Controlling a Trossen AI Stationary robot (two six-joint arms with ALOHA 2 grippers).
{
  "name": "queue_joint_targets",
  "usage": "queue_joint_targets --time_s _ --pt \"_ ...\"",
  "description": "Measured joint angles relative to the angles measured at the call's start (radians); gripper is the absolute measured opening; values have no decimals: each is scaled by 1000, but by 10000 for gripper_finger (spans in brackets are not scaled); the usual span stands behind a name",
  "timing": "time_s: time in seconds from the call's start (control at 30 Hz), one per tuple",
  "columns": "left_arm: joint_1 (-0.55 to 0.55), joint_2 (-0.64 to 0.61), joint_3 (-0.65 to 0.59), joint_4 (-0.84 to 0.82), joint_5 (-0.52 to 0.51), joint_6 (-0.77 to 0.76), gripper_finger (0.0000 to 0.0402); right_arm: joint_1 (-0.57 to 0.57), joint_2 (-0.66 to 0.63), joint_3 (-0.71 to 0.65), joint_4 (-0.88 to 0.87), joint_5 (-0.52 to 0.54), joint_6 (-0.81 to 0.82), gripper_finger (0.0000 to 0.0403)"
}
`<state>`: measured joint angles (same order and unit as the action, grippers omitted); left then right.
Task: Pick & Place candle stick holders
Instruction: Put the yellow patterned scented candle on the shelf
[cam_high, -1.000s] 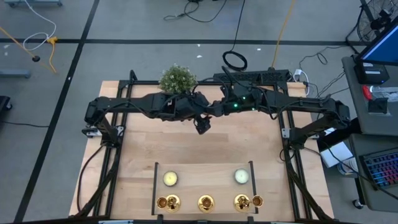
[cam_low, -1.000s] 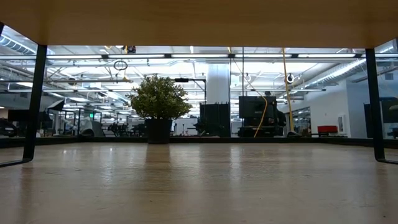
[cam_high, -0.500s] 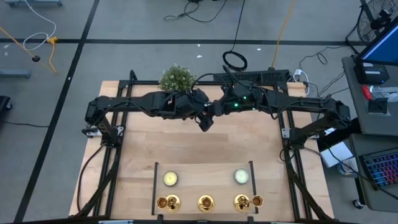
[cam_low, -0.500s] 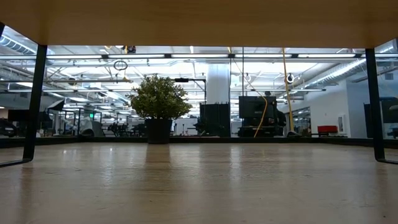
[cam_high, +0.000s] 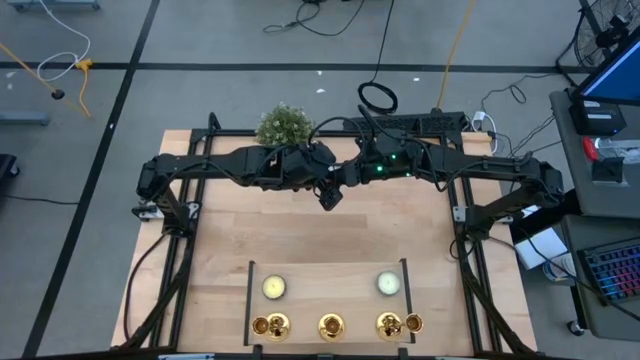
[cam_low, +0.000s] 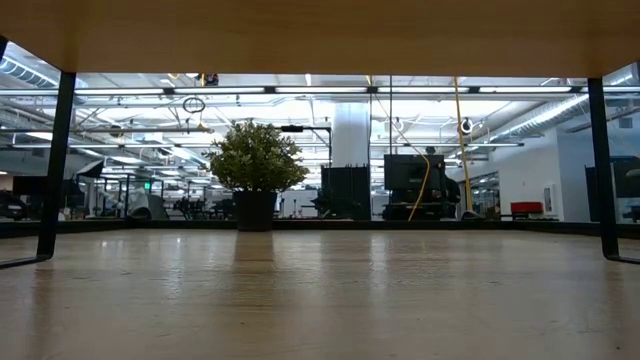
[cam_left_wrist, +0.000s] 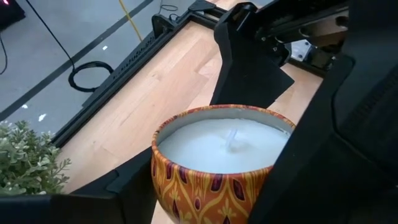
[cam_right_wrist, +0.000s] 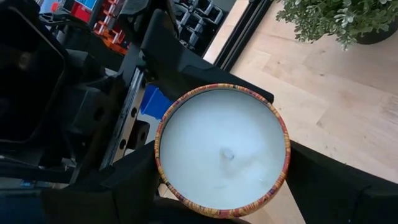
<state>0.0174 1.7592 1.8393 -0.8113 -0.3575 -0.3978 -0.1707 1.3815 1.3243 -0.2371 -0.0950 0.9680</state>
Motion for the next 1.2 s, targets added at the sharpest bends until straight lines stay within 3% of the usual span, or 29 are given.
queue_joint_targets --time_s 0.43,0.8,1.2 --pt "0 1 0 -2 19 22 293 0 1 0 3 -4 -23 306" --pt "-16 1 0 -42 66 33 293 10 1 0 33 -62 -49 395" --pt "-39 -2 -1 -223 124 18 293 10 -75 3 36 -124 -105 398"
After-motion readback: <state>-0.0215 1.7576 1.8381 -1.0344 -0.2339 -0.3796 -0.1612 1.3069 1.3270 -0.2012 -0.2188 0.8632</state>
